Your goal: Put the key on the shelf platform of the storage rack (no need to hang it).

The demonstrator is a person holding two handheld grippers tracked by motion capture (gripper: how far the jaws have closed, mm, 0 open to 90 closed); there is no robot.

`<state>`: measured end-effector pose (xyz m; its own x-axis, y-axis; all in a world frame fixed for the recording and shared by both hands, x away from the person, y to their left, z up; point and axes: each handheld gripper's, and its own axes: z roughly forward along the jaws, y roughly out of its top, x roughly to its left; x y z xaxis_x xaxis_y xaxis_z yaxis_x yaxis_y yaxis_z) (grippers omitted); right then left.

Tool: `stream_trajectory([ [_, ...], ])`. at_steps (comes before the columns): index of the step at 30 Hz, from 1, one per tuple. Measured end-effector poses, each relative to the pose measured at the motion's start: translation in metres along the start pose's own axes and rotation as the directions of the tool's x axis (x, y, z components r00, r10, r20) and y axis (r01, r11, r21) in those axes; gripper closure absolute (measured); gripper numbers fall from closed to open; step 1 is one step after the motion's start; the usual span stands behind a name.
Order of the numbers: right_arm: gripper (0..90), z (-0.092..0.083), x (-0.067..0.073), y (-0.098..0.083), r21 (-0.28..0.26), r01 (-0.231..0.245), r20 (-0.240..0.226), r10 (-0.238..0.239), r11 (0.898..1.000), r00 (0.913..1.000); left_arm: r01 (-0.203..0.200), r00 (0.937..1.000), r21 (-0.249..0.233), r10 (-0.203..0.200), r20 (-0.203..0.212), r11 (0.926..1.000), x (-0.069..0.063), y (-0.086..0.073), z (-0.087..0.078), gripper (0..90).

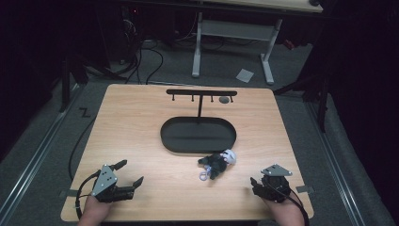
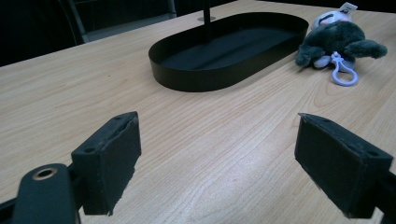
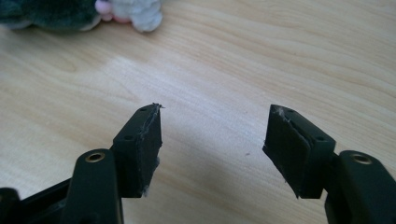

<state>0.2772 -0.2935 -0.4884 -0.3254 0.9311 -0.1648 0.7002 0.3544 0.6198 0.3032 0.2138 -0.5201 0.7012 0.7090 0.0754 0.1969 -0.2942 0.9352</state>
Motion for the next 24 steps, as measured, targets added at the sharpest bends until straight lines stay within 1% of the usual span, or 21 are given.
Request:
stream_trajectory([
  [1, 36.0, -0.001, 0.0, 0.002, 0.02, 0.006, -0.006, -0.006, 1.0, 1.0, 0.0, 1.0, 0.001, 0.0, 0.0, 1.0, 0.0, 0.0, 0.0, 15.1],
  [2, 35.9, -0.004, 0.0, 0.006, 0.041, 0.021, -0.018, -0.021, 0.999, 0.9996, -0.002, 1.0, 0.0, 0.002, 0.0, 1.0, 0.0, 0.0, 0.0, 15.1],
  [3, 35.9, -0.004, 0.0, 0.006, 0.041, 0.021, -0.018, -0.021, 0.999, 0.9996, -0.002, 1.0, 0.0, 0.002, 0.0, 1.0, 0.0, 0.0, 0.0, 15.1],
  [4, 35.1, -0.005, -0.001, 0.011, 0.062, 0.037, -0.032, -0.035, 0.997, 0.9989, -0.001, 1.0, 0.0, 0.001, 0.0, 1.0, 0.0, 0.0, 0.0, 15.1],
  [6, 34.9, -0.006, 0.0, 0.015, 0.088, 0.059, -0.041, -0.056, 0.994, 0.9976, -0.001, 1.0, 0.001, 0.001, 0.0, 1.0, 0.0, 0.0, 0.0, 15.1],
  [7, 34.9, -0.006, 0.0, 0.015, 0.088, 0.059, -0.041, -0.056, 0.994, 0.9976, -0.002, 1.0, 0.0, 0.002, 0.0, 1.0, 0.0, 0.0, 0.0, 15.1],
  [9, 35.3, -0.006, 0.002, 0.019, 0.112, 0.096, -0.038, -0.092, 0.989, 0.995, -0.001, 1.0, -0.001, 0.001, -0.001, 1.0, 0.0, 0.0, 0.0, 15.1],
  [10, 35.5, -0.005, 0.003, 0.023, 0.136, 0.127, -0.039, -0.123, 0.982, 0.9917, 0.003, 1.0, 0.001, -0.003, -0.001, 1.0, 0.001, 0.0, 0.0, 15.1],
  [12, 35.5, -0.004, 0.004, 0.026, 0.158, 0.152, -0.05, -0.146, 0.976, 0.9881, 0.005, 1.0, -0.004, -0.005, -0.001, 1.0, 0.001, 0.0, 0.0, 15.1],
  [13, 35.5, -0.004, 0.004, 0.026, 0.158, 0.152, -0.05, -0.146, 0.976, 0.9881, 0.005, 1.0, -0.004, -0.005, -0.001, 1.0, 0.001, 0.0, 0.0, 15.1],
  [14, 35.7, -0.002, 0.005, 0.031, 0.188, 0.172, -0.066, -0.162, 0.967, 0.9846, 0.002, 1.0, -0.001, -0.002, 0.002, 1.0, 0.001, 0.0, -0.001, 15.1],
  [15, 35.7, -0.002, 0.005, 0.031, 0.188, 0.172, -0.066, -0.162, 0.967, 0.9846, 0.002, 1.0, -0.001, -0.002, 0.002, 1.0, 0.001, 0.0, -0.001, 15.1],
  [16, 35.6, 0.0, 0.005, 0.033, 0.204, 0.183, -0.074, -0.171, 0.962, 0.9824, 0.002, 1.0, -0.001, -0.002, 0.002, 1.0, 0.001, 0.0, -0.001, 15.1],
  [17, 35.4, 0.002, 0.006, 0.038, 0.23, 0.211, -0.091, -0.195, 0.95, 0.9766, 0.002, 1.0, 0.0, -0.002, 0.002, 1.0, 0.001, 0.0, -0.001, 15.1],
  [18, 35.4, 0.002, 0.006, 0.038, 0.23, 0.211, -0.091, -0.195, 0.95, 0.9766, 0.003, 1.0, 0.0, -0.003, 0.002, 1.0, 0.001, 0.0, 0.0, 15.1],
  [19, 35.1, 0.003, 0.007, 0.04, 0.241, 0.23, -0.1, -0.212, 0.943, 0.9722, 0.002, 1.0, -0.001, -0.002, 0.003, 1.0, 0.001, 0.0, -0.001, 15.1],
  [20, 34.5, 0.004, 0.008, 0.044, 0.256, 0.257, -0.111, -0.235, 0.932, 0.9655, 0.004, 1.0, -0.001, -0.004, 0.003, 1.0, 0.001, 0.0, -0.001, 15.1],
  [21, 34.0, 0.006, 0.009, 0.047, 0.267, 0.276, -0.119, -0.252, 0.923, 0.9603, 0.005, 1.0, -0.003, -0.005, 0.003, 1.0, 0.001, 0.0, 0.0, 15.1],
  [22, 33.2, 0.007, 0.009, 0.051, 0.275, 0.3, -0.127, -0.275, 0.913, 0.953, 0.005, 1.0, -0.004, -0.005, 0.003, 1.0, 0.001, 0.0, 0.0, 15.1],
  [23, 32.9, 0.008, 0.01, 0.054, 0.28, 0.309, -0.133, -0.282, 0.909, 0.95, 0.006, 1.0, -0.004, -0.006, 0.003, 1.0, 0.001, 0.0, 0.0, 15.1],
  [24, 32.1, 0.01, 0.011, 0.058, 0.288, 0.326, -0.137, -0.298, 0.9, 0.9446, 0.006, 1.0, -0.004, -0.006, 0.003, 1.0, 0.001, 0.0, 0.0, 15.1],
])
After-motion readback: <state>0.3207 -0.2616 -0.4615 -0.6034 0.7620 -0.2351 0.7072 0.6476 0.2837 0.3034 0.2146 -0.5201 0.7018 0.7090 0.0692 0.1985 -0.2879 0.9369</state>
